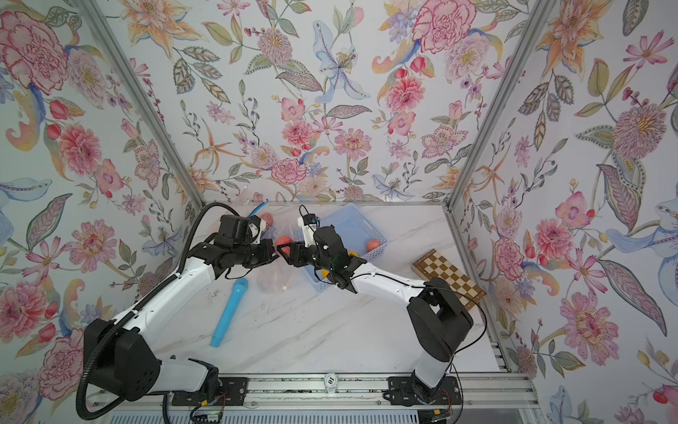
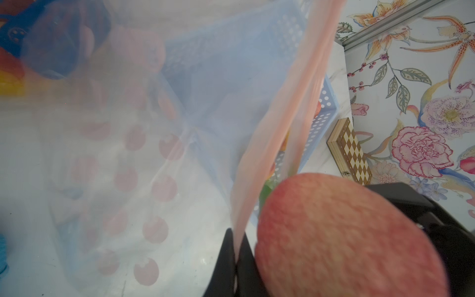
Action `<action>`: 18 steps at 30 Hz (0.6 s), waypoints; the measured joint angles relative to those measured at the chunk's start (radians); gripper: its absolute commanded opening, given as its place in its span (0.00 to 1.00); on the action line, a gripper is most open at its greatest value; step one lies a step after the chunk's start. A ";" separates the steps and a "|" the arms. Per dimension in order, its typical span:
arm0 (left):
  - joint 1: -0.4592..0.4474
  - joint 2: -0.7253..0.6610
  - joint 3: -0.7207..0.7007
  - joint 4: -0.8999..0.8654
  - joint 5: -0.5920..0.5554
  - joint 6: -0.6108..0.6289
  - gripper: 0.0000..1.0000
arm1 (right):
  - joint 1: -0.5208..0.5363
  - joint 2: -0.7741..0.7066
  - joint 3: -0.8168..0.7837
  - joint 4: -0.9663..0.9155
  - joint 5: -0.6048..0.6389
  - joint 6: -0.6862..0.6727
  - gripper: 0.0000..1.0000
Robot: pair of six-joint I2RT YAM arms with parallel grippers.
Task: Place the peach in a zip-top bag and seal the zipper
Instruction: Place the peach in the zipper food storage bag.
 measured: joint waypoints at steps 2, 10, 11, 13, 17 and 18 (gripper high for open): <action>0.004 -0.014 0.000 -0.011 0.000 0.000 0.00 | -0.004 0.012 0.000 -0.002 0.006 0.000 0.53; 0.002 -0.060 -0.002 -0.025 0.042 0.000 0.00 | 0.011 0.047 0.021 -0.111 0.066 -0.046 0.55; 0.002 -0.061 -0.002 -0.023 0.051 -0.002 0.00 | 0.019 0.056 0.033 -0.138 0.079 -0.063 0.57; 0.002 -0.061 -0.002 -0.021 0.073 -0.008 0.00 | 0.040 0.071 0.061 -0.188 0.103 -0.099 0.62; 0.002 -0.061 -0.003 -0.021 0.090 -0.016 0.00 | 0.078 0.074 0.099 -0.263 0.140 -0.162 0.75; 0.002 -0.063 -0.005 -0.021 0.090 -0.016 0.00 | 0.082 0.074 0.104 -0.277 0.147 -0.175 0.79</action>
